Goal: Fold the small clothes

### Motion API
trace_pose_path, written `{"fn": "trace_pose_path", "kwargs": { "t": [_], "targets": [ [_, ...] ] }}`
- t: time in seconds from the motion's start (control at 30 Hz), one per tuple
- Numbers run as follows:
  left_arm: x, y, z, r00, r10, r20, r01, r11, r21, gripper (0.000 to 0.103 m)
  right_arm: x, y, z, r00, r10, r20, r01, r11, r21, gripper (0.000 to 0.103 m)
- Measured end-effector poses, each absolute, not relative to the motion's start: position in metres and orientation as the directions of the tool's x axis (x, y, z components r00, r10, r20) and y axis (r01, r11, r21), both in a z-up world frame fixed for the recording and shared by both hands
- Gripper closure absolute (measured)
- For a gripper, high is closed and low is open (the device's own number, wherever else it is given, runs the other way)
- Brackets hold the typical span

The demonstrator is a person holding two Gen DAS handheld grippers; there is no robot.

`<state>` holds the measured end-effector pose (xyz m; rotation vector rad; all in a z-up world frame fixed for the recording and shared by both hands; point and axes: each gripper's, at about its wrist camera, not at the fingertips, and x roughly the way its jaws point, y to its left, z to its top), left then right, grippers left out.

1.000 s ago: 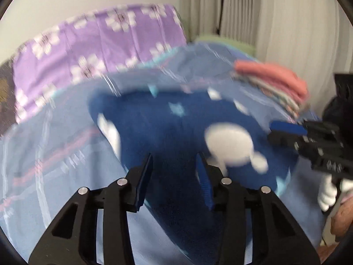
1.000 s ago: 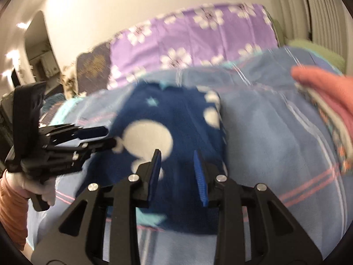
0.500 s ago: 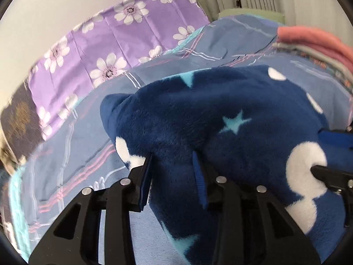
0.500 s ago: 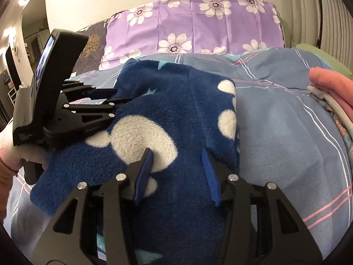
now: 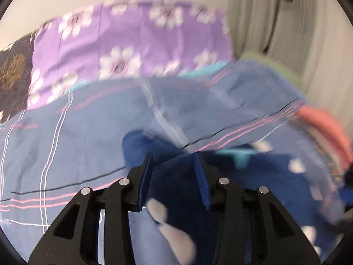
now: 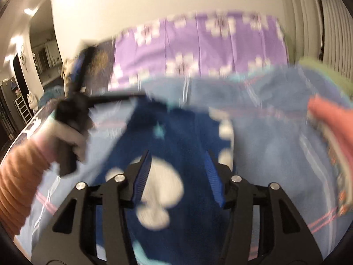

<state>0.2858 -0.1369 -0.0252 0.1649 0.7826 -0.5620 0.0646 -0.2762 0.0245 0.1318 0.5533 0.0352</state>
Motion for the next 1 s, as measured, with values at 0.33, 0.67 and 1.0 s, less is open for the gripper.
{"fn": "trace_pose_path", "kwargs": {
  "t": [0.33, 0.67, 1.0],
  "targets": [
    [0.289, -0.161, -0.071, 0.612, -0.294, -0.734, 0.550, 0.826, 0.128, 0.061, 0.104, -0.286, -0.063, 0.755, 0.096, -0.648, 0.034, 0.982, 0.186, 0.052],
    [0.279, -0.133, -0.029, 0.578, -0.421, -0.700, 0.567, 0.823, -0.027, 0.060, 0.089, -0.284, -0.059, 0.773, 0.081, -0.629, 0.044, 0.982, 0.181, 0.051],
    [0.190, -0.178, -0.061, 0.549, -0.426, -0.719, 0.733, 0.659, 0.169, 0.051, 0.026, -0.288, -0.032, 0.807, 0.102, -0.581, 0.060, 0.966, 0.253, 0.044]
  ]
}}
